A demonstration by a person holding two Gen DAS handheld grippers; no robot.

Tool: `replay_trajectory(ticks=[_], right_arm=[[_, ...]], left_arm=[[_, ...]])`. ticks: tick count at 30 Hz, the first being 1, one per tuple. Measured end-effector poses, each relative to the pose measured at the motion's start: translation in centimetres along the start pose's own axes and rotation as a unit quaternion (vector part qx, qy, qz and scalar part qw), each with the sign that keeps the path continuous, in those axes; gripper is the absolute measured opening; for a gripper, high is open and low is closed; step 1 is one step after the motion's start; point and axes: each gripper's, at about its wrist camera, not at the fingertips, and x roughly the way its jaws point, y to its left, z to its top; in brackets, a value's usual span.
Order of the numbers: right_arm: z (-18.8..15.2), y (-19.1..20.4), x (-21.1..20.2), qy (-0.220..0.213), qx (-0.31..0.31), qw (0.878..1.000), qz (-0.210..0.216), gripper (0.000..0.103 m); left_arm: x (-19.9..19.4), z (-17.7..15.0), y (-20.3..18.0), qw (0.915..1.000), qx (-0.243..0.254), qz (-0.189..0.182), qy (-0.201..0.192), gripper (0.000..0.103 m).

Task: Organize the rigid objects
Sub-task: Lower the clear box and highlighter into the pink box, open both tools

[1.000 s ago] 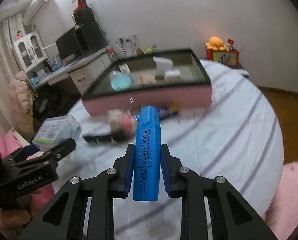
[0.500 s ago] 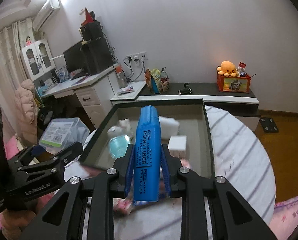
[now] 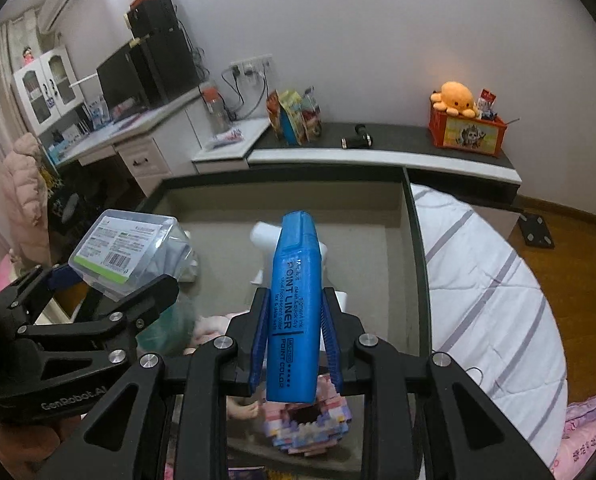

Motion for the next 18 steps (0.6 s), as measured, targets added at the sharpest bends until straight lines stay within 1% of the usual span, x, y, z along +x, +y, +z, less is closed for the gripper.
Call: replay_trajectory(ticks=[3,4,5,6,8,9,11,12,14,18], right_arm=[[-0.1,-0.2,0.4,0.005,-0.001,1.000,-0.005,0.026],[-0.1,-0.2,0.5,0.007,-0.002,1.000,-0.008,0.029],[-0.1,-0.3,0.6,0.008,-0.002,1.000,-0.009,0.046],[-0.3,-0.4,0.5,0.008,-0.001,1.000,-0.018,0.050],[-0.5,-0.6,0.2,0.005,0.005,1.000,-0.022,0.069],[-0.7,-0.7,0.0,0.005,0.010,1.000,-0.021,0.074],[-1.1,-0.5,-0.8,-0.001,0.012,1.000,-0.005,0.083],[-1.2,-0.4,-1.1,-0.003,0.010,1.000,-0.005,0.085],[-1.4,0.1,-2.0,-0.010,0.004,1.000,-0.018,0.103],[-1.8,0.6,-4.2,-0.028,0.013,0.999,-0.008,0.103]], left_arm=[[0.3,-0.3,-0.1,0.9999,0.003,0.011,0.004,0.095],[0.3,-0.3,0.0,0.9999,0.004,0.013,0.004,0.096],[0.1,-0.5,0.0,0.9999,0.005,0.015,0.004,0.096],[-0.1,-0.6,0.1,0.9998,0.003,0.018,0.003,0.097],[-0.8,-0.9,0.6,0.9998,-0.007,0.016,-0.003,0.098],[-1.2,-1.0,0.9,0.9998,-0.012,0.015,-0.006,0.099],[-2.3,-1.5,1.4,0.9995,-0.019,0.021,-0.016,0.101],[-3.0,-1.8,1.7,0.9992,-0.022,0.025,-0.023,0.101],[-4.3,-2.3,2.2,0.9987,-0.028,0.028,-0.032,0.103],[-7.1,-3.4,2.9,0.9975,-0.035,0.031,-0.053,0.103]])
